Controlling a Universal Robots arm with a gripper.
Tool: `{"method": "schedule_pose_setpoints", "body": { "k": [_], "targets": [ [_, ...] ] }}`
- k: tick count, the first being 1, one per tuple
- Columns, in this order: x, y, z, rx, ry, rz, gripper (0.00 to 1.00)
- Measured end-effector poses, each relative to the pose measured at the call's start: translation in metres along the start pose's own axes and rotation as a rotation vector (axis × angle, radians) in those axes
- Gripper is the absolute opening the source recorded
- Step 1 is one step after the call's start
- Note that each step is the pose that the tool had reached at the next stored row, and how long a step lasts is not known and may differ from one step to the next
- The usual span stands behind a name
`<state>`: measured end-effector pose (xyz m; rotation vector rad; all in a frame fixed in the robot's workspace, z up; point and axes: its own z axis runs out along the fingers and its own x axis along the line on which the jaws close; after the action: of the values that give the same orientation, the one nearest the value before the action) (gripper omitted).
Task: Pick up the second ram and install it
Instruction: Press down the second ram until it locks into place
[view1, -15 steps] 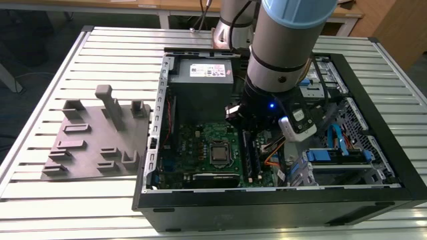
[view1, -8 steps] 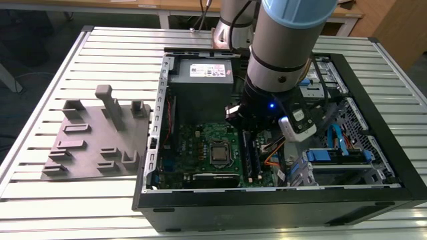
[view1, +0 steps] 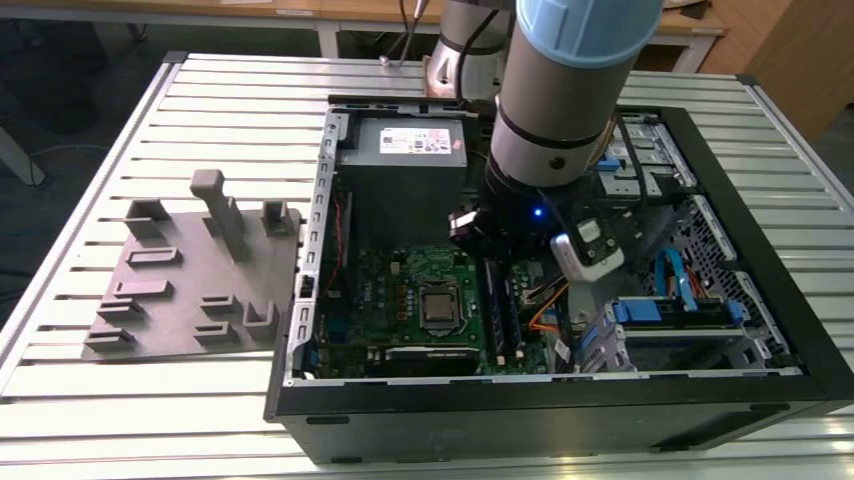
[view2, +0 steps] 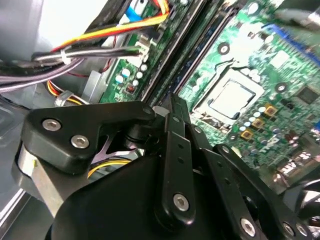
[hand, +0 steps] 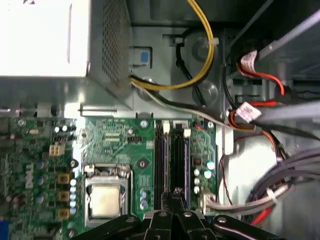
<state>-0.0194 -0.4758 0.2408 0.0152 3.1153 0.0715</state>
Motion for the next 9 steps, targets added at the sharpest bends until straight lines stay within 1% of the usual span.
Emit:
{"method": "schedule_pose_setpoints", "body": {
  "k": [3, 5, 9],
  "targets": [
    [0.0003, 0.0101, 0.0054, -0.0007, 0.0000, 0.000, 0.11],
    [0.0004, 0.0157, 0.0089, -0.0036, 0.0000, 0.000, 0.11],
    [0.0018, 0.0204, 0.0140, -0.0081, 0.0000, 0.000, 0.11]
  ]
}}
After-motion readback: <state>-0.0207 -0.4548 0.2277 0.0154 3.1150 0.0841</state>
